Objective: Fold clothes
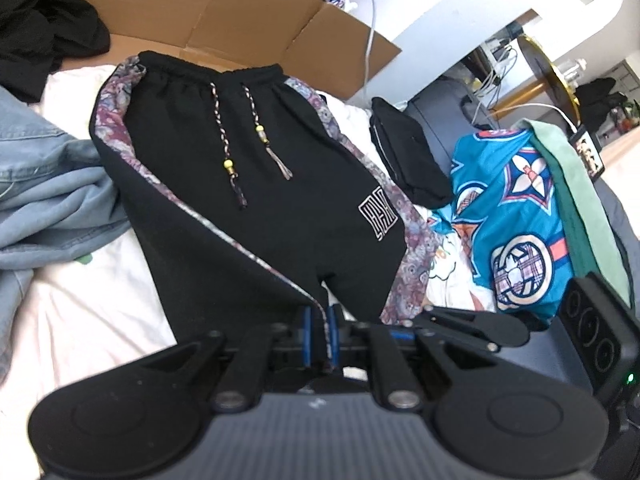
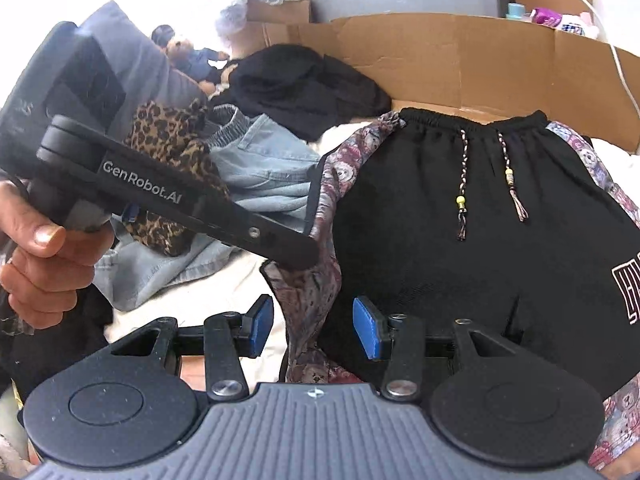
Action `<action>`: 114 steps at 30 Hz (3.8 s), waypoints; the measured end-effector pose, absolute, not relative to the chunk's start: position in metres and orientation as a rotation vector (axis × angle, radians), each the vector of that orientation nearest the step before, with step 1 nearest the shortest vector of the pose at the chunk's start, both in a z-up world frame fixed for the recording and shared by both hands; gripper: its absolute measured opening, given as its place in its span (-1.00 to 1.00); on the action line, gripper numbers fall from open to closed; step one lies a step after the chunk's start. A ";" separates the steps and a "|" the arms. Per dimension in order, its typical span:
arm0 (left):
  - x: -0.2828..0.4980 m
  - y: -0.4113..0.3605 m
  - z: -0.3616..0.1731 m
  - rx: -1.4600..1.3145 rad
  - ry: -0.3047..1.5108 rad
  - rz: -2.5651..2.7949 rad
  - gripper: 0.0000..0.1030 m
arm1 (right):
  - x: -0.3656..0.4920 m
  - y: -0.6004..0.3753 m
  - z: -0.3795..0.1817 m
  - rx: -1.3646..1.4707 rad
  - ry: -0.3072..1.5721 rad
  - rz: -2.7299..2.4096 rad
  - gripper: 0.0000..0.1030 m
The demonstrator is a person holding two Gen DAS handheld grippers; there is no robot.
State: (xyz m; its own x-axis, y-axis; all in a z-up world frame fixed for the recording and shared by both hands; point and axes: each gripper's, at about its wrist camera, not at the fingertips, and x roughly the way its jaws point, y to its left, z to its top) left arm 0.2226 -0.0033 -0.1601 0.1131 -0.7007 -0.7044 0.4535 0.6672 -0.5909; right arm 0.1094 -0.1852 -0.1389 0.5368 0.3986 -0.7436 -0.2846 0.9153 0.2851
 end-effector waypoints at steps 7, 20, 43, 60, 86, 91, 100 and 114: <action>0.226 -0.007 -0.160 -0.273 1.195 -0.858 -0.81 | 0.112 -0.182 -0.136 0.110 0.922 0.386 -0.09; 0.224 -0.022 -0.150 -0.214 1.153 -0.874 -0.63 | 0.116 -0.177 -0.131 0.066 0.927 0.344 -0.95; 0.194 -0.031 -0.212 -0.146 1.258 -0.810 -0.36 | 0.134 -0.330 -0.142 0.193 0.910 0.140 -0.96; 0.175 -0.074 -0.267 -0.168 1.400 -0.815 -0.36 | 0.133 -0.431 -0.164 0.275 0.914 -0.061 -0.96; 0.163 -0.117 -0.344 -0.557 1.531 -0.847 -0.25 | 0.122 -0.534 -0.213 0.415 0.978 -0.262 -0.96; 0.156 -0.114 -0.350 -0.591 1.541 -0.851 -0.25 | 0.126 -0.542 -0.220 0.432 0.990 -0.275 -0.96; 0.145 -0.129 -0.355 -0.634 1.515 -0.838 -0.24 | 0.128 -0.552 -0.227 0.431 0.997 -0.300 -0.96; 0.141 -0.166 -0.345 -0.690 1.444 -0.996 -0.85 | 0.137 -0.578 -0.231 0.425 1.014 -0.333 -0.96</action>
